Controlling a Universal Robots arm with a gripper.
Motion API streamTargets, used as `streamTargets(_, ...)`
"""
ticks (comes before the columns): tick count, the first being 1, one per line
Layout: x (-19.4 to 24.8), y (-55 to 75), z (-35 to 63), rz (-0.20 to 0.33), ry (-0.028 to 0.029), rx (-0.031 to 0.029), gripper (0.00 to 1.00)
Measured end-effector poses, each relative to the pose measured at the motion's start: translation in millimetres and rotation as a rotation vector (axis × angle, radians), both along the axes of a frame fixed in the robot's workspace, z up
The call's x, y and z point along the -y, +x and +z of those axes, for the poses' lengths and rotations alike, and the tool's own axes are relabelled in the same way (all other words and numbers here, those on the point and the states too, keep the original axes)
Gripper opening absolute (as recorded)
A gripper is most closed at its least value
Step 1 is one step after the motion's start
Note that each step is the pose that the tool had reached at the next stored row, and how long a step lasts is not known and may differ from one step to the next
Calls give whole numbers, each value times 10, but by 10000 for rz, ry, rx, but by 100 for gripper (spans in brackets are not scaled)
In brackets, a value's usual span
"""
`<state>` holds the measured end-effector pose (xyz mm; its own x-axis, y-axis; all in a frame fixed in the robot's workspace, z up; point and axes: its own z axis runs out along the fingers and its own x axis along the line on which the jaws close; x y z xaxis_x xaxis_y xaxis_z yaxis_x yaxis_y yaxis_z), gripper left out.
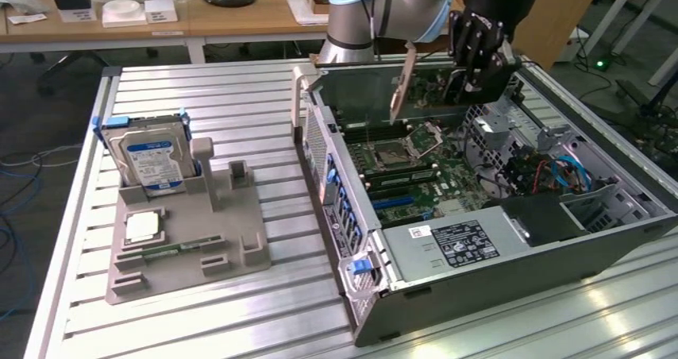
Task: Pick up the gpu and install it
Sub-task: 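Insert the gpu into the slot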
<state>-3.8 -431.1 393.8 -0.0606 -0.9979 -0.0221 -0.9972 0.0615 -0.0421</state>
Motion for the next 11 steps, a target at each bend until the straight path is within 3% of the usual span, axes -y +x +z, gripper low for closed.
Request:
streamTargets(3, 40, -2, -52, 113, 9, 1, 28)
streamTargets(11, 49, -4, -138, 198, 4, -3, 28)
